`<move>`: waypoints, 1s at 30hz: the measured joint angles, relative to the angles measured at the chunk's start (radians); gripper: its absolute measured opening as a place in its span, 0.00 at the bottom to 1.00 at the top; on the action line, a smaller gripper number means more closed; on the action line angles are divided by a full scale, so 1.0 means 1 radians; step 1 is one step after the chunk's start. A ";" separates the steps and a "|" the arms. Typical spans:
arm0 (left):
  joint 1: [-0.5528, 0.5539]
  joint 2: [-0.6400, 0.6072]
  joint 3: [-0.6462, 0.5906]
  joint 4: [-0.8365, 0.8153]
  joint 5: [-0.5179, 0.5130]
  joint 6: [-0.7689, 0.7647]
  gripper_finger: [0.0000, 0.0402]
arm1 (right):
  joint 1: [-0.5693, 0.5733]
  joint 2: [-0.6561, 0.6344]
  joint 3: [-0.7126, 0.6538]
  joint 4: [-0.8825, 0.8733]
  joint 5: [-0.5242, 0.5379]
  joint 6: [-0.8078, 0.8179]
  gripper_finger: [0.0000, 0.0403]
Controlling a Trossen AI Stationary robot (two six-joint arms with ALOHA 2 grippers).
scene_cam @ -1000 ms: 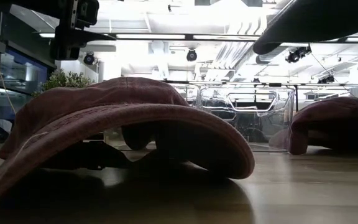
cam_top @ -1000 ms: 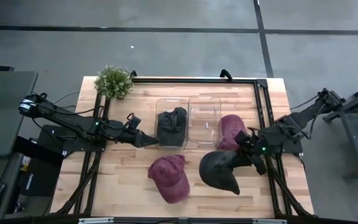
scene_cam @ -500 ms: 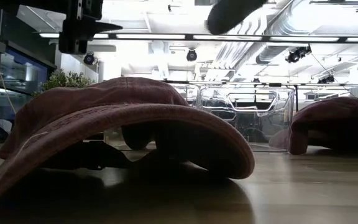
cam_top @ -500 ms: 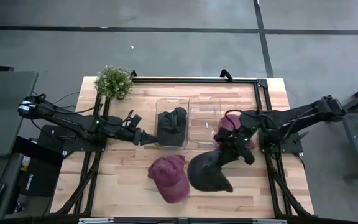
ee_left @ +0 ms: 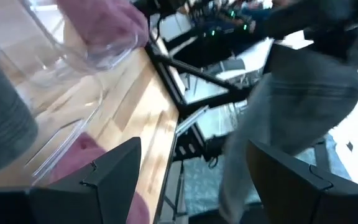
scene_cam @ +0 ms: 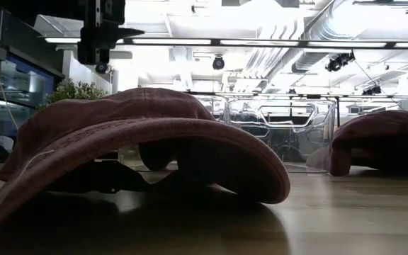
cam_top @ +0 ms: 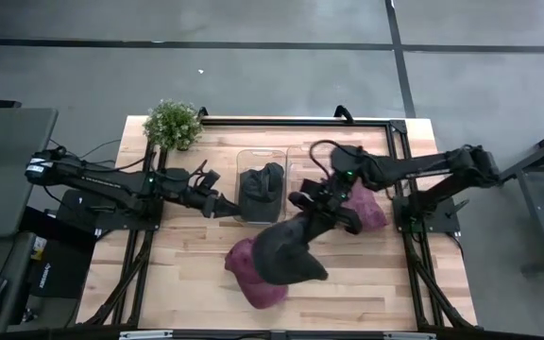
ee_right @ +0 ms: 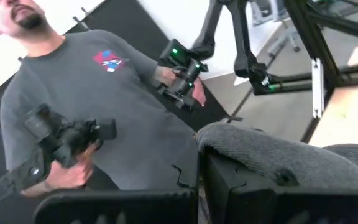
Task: Pick & Place hat
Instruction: Put the black cap into the left transparent bin
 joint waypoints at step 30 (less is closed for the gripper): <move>0.022 0.008 0.000 0.096 0.156 0.083 0.70 | -0.078 0.289 0.360 -0.083 -0.124 -0.081 0.00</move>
